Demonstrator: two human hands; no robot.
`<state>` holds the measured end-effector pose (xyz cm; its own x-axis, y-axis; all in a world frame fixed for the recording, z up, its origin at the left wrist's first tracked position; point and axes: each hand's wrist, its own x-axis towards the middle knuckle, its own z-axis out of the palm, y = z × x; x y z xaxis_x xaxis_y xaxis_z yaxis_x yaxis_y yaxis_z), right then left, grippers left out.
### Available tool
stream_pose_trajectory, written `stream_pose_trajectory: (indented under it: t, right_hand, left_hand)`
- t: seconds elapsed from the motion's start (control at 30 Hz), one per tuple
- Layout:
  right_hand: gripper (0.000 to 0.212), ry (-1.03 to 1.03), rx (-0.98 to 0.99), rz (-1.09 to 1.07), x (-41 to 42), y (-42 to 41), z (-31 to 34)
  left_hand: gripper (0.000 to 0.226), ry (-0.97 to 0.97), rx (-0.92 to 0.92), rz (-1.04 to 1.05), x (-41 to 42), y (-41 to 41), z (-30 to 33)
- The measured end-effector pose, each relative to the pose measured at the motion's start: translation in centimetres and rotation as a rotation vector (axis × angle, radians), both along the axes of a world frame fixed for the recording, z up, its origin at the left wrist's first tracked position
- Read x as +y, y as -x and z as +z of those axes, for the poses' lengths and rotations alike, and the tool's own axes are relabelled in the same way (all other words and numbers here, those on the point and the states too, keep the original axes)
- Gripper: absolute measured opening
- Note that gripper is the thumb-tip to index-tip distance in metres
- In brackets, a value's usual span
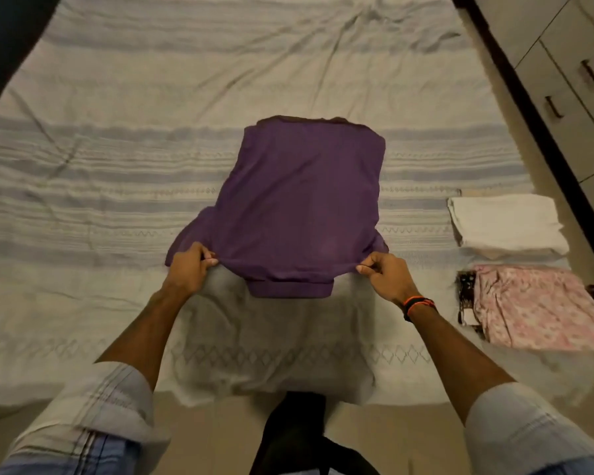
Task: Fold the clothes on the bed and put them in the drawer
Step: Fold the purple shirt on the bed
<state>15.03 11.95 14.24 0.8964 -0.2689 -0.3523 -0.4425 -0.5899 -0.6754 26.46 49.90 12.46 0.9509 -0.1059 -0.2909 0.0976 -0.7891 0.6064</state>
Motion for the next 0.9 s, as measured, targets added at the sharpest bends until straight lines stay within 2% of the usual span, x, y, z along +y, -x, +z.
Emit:
stream_pose_trajectory:
  t: [0.23,0.53,0.63,0.8,0.9]
  right_hand:
    - [0.015,0.028,0.038,0.04,1.8,5.0,-3.8]
    - [0.014,0.097,0.163,0.109,5.9,9.2,-9.1]
    - [0.009,0.117,0.15,0.09,6.8,10.2,-10.0]
    - [0.008,0.107,0.141,0.053,8.8,12.2,-11.2]
    - [0.007,0.143,0.16,0.06,10.2,12.8,-12.4]
  left_hand:
    - [0.014,-0.066,0.012,-0.069,3.5,4.4,-2.8]
    - [0.012,-0.181,0.008,-0.255,7.5,7.7,-7.4]
    - [0.013,-0.186,-0.023,-0.315,8.2,8.0,-8.8]
    - [0.02,-0.173,0.033,-0.307,9.9,8.3,-10.6]
    - [0.017,-0.205,0.048,-0.322,10.8,8.5,-11.5]
